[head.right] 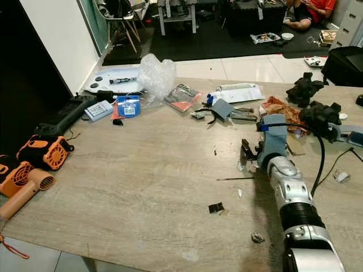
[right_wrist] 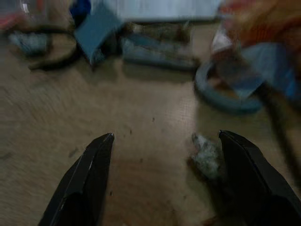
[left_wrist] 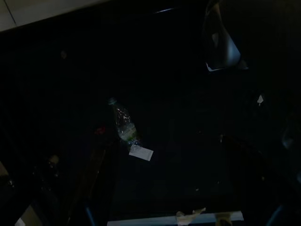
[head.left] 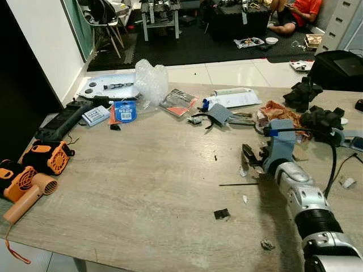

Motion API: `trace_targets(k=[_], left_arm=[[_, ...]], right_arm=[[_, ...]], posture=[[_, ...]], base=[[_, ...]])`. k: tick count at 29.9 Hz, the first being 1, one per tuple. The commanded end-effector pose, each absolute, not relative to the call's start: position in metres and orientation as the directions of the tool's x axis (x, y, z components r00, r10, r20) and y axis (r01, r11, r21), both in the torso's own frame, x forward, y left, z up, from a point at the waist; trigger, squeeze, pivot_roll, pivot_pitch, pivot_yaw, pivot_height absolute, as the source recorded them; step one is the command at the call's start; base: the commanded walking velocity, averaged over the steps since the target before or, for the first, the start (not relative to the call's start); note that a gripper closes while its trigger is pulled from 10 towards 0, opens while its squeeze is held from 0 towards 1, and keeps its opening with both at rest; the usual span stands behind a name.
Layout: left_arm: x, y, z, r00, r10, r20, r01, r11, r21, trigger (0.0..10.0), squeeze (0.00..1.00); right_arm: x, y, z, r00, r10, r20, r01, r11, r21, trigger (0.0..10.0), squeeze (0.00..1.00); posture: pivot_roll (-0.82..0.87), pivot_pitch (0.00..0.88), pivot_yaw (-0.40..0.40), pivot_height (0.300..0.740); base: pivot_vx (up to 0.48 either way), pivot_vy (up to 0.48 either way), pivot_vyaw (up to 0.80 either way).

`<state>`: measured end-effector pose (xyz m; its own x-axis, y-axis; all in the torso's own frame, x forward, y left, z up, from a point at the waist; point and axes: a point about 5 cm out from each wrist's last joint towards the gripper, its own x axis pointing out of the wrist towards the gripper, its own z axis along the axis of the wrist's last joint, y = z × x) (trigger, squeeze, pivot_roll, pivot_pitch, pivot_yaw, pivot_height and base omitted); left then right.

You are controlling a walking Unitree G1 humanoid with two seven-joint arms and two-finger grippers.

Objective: Picking trash to rubbish bin

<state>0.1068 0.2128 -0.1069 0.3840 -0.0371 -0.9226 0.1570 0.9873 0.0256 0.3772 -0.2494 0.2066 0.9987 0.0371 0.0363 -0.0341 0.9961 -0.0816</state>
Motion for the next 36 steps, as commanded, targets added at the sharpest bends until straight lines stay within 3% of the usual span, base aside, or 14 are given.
trace_targets(k=[1,10,14,21,27,28,29,30,31,36], left_arm=[[0.094,0.22,-0.109,0.347,-0.022,-0.938,0.16,0.986,0.036,10.0,0.0],[0.098,0.216,-0.109,0.353,-0.033,-0.935,0.165,0.986,0.027,10.0,0.0],[0.099,0.215,-0.109,0.355,-0.036,-0.934,0.168,0.985,0.025,10.0,0.0],[0.095,0.216,-0.109,0.347,-0.035,-0.937,0.169,0.985,0.026,10.0,0.0],[0.095,0.217,-0.109,0.347,-0.031,-0.937,0.165,0.986,0.029,10.0,0.0],[0.096,0.217,-0.109,0.348,-0.031,-0.937,0.164,0.986,0.029,10.0,0.0],[0.096,0.217,-0.109,0.349,-0.03,-0.937,0.163,0.986,0.029,10.0,0.0],[0.096,0.217,-0.109,0.349,-0.03,-0.937,0.163,0.986,0.029,10.0,0.0],[0.096,0.217,-0.109,0.349,-0.03,-0.936,0.162,0.986,0.029,10.0,0.0],[0.098,0.216,-0.109,0.352,-0.031,-0.935,0.158,0.987,0.027,10.0,0.0]], right_arm=[[0.373,-0.256,0.217,0.994,0.046,0.098,-0.039,0.996,-0.074,10.0,0.0],[0.367,-0.278,0.223,0.992,-0.008,0.123,0.019,0.996,-0.088,10.0,0.0],[0.364,-0.291,0.194,0.995,-0.096,-0.031,0.093,0.992,-0.089,10.0,0.0],[0.36,-0.287,0.165,0.985,-0.062,-0.16,0.058,0.998,-0.029,10.0,0.0],[0.363,-0.282,0.165,0.987,-0.013,-0.163,0.009,1.0,-0.028,10.0,0.0],[0.363,-0.282,0.164,0.986,-0.006,-0.165,0.001,1.0,-0.031,9.3,0.0],[0.363,-0.282,0.164,0.985,-0.003,-0.171,-0.003,0.999,-0.038,3.1,0.0],[0.363,-0.282,0.164,0.985,-0.003,-0.171,-0.003,0.999,-0.038,3.1,0.0],[0.364,-0.281,0.164,0.984,0.003,-0.18,-0.011,0.999,-0.043,0.0,0.0],[0.364,-0.28,0.16,0.976,0.013,-0.216,-0.021,0.999,-0.037,0.0,0.0]], posture=[[-0.08,0.236,0.094,0.74],[-0.08,0.234,0.095,0.74],[-0.09,0.242,0.098,0.74],[-0.09,0.245,0.102,0.74],[-0.09,0.242,0.102,0.74],[-0.08,0.24,0.1,0.74],[-0.08,0.238,0.099,0.74],[-0.08,0.238,0.099,0.74],[-0.09,0.235,0.096,0.74],[-0.09,0.226,0.092,0.74]], base=[[0.0,0.0,0.0],[0.0,0.0,0.0],[0.0,0.0,0.0],[0.0,0.0,0.0],[0.0,0.0,0.0],[0.0,0.0,0.0],[0.0,0.0,0.0],[0.0,0.0,0.0],[0.0,0.0,0.0],[0.0,0.0,0.0]])
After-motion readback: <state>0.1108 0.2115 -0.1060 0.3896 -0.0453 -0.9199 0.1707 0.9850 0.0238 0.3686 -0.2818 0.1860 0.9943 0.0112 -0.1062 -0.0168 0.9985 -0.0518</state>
